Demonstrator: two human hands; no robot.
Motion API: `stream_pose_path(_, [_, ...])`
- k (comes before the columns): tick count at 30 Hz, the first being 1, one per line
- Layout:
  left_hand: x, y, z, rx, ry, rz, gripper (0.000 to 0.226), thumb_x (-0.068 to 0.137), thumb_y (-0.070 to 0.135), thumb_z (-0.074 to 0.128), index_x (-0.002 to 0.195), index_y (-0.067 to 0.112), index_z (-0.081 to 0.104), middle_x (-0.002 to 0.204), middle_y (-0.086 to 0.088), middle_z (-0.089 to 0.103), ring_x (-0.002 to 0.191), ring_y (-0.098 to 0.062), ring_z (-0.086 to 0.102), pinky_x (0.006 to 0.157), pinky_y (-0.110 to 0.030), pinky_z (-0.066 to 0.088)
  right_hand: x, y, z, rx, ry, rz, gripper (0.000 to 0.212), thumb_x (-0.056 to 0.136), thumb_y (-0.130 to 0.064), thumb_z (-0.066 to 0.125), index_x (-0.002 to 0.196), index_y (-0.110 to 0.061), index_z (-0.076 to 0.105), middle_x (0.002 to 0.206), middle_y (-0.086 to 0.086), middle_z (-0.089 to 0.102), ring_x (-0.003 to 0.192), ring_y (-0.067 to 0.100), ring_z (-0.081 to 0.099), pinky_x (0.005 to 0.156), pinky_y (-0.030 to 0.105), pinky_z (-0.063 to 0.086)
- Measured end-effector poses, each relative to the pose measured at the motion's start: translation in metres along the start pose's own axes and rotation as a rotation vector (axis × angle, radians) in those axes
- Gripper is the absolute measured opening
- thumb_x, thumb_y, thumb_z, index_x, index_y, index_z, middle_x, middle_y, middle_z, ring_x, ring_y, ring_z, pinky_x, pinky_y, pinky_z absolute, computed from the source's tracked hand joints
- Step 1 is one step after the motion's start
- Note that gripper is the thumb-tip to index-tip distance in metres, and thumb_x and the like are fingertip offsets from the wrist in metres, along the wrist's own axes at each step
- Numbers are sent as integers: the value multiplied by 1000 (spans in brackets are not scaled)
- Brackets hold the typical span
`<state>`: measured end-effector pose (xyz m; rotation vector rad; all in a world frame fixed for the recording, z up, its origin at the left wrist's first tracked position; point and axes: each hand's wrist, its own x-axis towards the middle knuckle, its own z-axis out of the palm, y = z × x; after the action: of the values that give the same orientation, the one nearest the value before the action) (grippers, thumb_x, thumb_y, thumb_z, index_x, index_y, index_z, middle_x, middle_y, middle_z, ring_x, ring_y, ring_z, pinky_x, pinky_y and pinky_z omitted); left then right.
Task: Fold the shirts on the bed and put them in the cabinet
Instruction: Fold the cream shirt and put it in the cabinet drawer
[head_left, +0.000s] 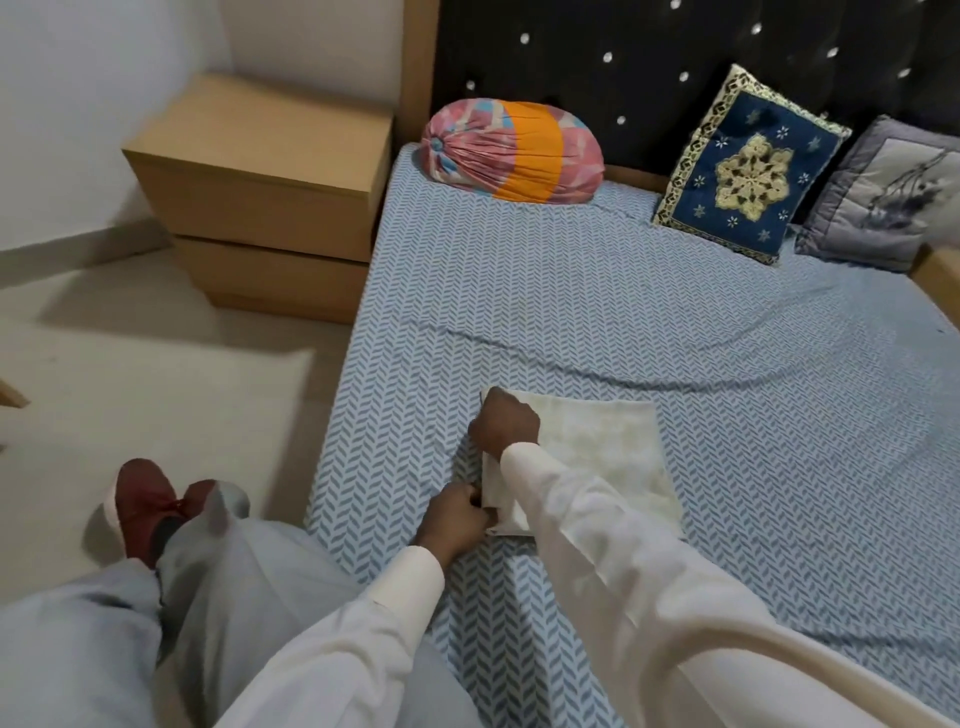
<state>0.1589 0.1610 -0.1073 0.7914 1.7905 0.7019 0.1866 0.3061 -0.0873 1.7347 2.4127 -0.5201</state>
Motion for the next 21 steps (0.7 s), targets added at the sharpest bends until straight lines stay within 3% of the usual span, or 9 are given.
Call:
stream_pose_path(2, [-7, 0, -20, -98, -14, 2, 9, 84, 21, 71, 81, 12, 70, 87, -6, 73, 81, -22, 68, 77, -35, 54, 1, -15, -7, 8, 26, -37, 34, 84, -25, 58, 114, -11, 52, 114, 11, 64, 103, 33, 63, 74, 34, 43])
stream_pose_path(4, [-12, -3, -50, -183, -24, -9, 15, 84, 13, 71, 70, 12, 65, 72, -4, 68, 59, -15, 62, 58, -25, 50, 0, -38, -15, 25, 56, -96, 42, 83, -28, 58, 120, -12, 48, 112, 12, 63, 101, 34, 63, 70, 34, 41])
stream_pose_path(6, [-19, -13, -88, -220, 1, -56, 21, 85, 5, 70, 68, 12, 60, 62, -6, 60, 42, -11, 51, 44, -19, 39, 0, -71, -17, 63, 53, -145, 51, 82, -31, 60, 128, -13, 44, 112, 12, 63, 102, 34, 62, 69, 34, 41])
stream_pose_path(8, [-27, -26, -124, -199, 42, -113, 19, 84, 3, 71, 71, 10, 59, 61, -9, 57, 40, -14, 47, 43, -19, 35, -2, -106, -12, 83, 11, -181, 57, 84, -32, 59, 134, -14, 39, 113, 13, 63, 104, 34, 63, 70, 34, 41])
stream_pose_path(11, [-30, -45, -150, 12, 158, -156, 14, 78, 9, 74, 69, 10, 62, 66, -8, 64, 55, -19, 57, 53, -23, 42, -1, -138, 7, 107, -88, -220, 54, 91, -33, 53, 140, -17, 36, 119, 14, 62, 109, 34, 61, 75, 36, 42])
stream_pose_path(12, [-33, -48, -150, 158, 216, -153, 8, 75, 14, 72, 79, 11, 65, 79, -8, 68, 68, -23, 64, 60, -25, 45, 0, -140, 14, 142, -132, -235, 49, 94, -34, 50, 139, -18, 38, 122, 15, 62, 113, 35, 60, 78, 37, 43])
stream_pose_path(15, [-34, -47, -132, 431, 386, -13, 47, 79, 21, 63, 125, 17, 50, 120, -13, 55, 104, -36, 61, 82, -36, 50, 7, -131, 23, 282, -253, -327, 39, 97, -26, 49, 134, -15, 50, 131, 17, 59, 121, 33, 56, 96, 37, 45])
stream_pose_path(18, [-32, -46, -100, 528, 293, 125, 58, 89, 20, 49, 144, 26, 31, 129, -13, 42, 113, -38, 54, 93, -44, 49, 12, -107, 17, 442, -232, -354, 43, 97, -19, 50, 139, -9, 50, 137, 17, 57, 128, 31, 52, 103, 29, 37])
stream_pose_path(21, [-32, -52, -85, 658, 245, 53, 67, 88, 18, 51, 150, 22, 24, 131, -15, 41, 115, -35, 50, 94, -45, 48, 19, -79, 3, 483, -174, -362, 53, 95, -18, 47, 147, -14, 43, 143, 13, 53, 130, 28, 52, 107, 33, 38])
